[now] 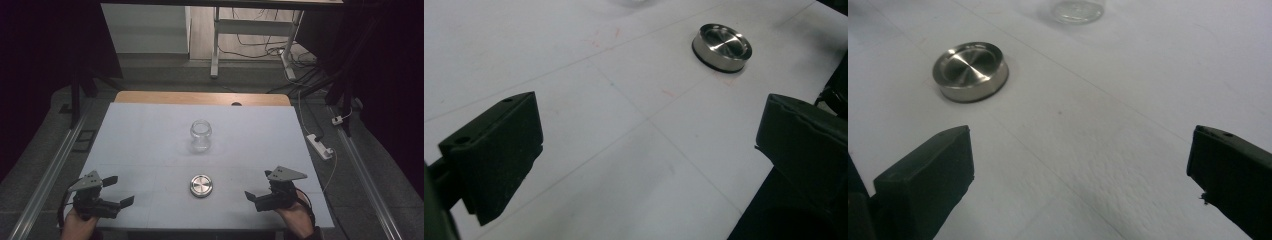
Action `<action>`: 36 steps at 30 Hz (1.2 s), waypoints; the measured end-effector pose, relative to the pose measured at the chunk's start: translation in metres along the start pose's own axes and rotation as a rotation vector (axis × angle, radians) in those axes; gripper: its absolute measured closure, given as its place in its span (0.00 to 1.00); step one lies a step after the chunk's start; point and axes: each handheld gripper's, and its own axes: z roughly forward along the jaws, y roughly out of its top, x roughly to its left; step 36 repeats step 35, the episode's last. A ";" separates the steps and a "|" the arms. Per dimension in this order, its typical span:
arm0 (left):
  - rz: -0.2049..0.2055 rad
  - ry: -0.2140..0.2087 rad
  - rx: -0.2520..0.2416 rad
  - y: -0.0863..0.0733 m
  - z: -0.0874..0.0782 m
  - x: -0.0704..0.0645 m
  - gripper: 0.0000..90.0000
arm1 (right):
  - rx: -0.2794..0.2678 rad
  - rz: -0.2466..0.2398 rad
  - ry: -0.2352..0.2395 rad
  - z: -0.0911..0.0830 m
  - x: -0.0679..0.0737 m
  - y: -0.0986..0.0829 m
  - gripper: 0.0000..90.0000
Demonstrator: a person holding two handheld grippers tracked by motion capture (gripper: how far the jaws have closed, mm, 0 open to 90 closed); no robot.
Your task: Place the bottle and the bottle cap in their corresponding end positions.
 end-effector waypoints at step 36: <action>-0.089 0.124 0.090 -0.038 -0.023 0.006 0.00 | 0.065 0.142 -0.116 -0.038 -0.017 -0.047 0.00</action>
